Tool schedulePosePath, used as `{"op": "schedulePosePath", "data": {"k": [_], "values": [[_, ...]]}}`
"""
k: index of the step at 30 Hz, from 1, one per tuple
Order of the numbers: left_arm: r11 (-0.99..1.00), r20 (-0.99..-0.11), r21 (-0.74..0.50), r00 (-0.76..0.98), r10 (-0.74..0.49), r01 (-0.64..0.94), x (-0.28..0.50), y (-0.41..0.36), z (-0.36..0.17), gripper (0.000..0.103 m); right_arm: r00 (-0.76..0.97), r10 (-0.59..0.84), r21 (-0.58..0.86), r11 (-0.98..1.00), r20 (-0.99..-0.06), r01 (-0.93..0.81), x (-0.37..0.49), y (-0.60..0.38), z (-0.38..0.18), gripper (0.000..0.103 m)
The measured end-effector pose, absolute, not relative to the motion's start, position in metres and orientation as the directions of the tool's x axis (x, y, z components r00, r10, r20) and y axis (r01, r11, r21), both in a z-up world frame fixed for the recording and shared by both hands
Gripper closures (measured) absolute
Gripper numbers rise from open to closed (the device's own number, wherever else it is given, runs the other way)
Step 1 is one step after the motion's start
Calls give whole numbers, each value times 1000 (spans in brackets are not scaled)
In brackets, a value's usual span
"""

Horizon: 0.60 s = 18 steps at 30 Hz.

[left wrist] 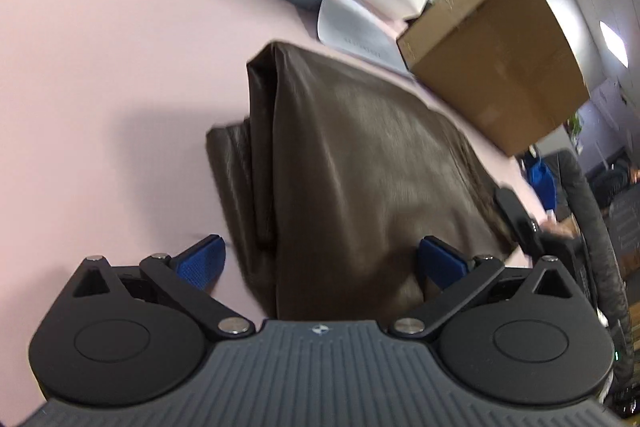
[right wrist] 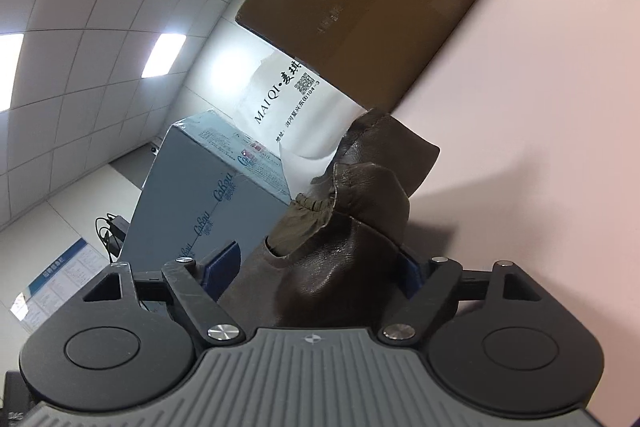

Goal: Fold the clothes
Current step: 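Grasp the jacket bundle with the left gripper while the right gripper pinches its end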

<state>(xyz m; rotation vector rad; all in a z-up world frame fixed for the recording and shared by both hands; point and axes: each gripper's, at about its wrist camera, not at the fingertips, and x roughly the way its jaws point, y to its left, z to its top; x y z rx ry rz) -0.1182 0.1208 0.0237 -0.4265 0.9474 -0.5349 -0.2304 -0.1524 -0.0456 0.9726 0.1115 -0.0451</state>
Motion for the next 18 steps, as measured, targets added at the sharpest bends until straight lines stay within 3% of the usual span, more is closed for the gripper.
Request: {"op": "schedulePosePath", "data": {"k": [4, 6, 8, 9, 10, 11, 15, 18], "values": [[807, -645, -541, 499, -579, 237, -114, 110, 23, 1, 987, 10, 814, 567, -158, 125, -224, -152, -41, 25], [817, -638, -524, 524, -565, 242, -117, 111, 23, 13, 980, 2, 801, 576, -199, 162, -217, -151, -38, 26], [827, -627, -504, 551, -550, 250, -121, 113, 22, 35, 970, -16, 789, 578, -244, 208, -211, -151, -36, 29], [830, -622, -497, 563, -545, 253, -123, 114, 22, 41, 962, -38, 786, 569, -271, 244, -209, -153, -36, 40], [825, -615, -506, 565, -550, 253, -120, 115, 20, 50, 953, -60, 781, 558, -298, 279, -207, -155, -37, 61], [818, -609, -517, 564, -558, 251, -118, 117, 18, 53, 945, -72, 781, 546, -319, 305, -206, -157, -39, 69], [814, -620, -525, 544, -565, 248, -114, 115, 24, 69, 943, -67, 815, 486, -326, 316, -204, -166, -45, 82], [864, -620, -392, 603, -502, 316, -127, 92, 41, 78, 946, -60, 827, 472, -317, 307, -204, -167, -44, 88]]}}
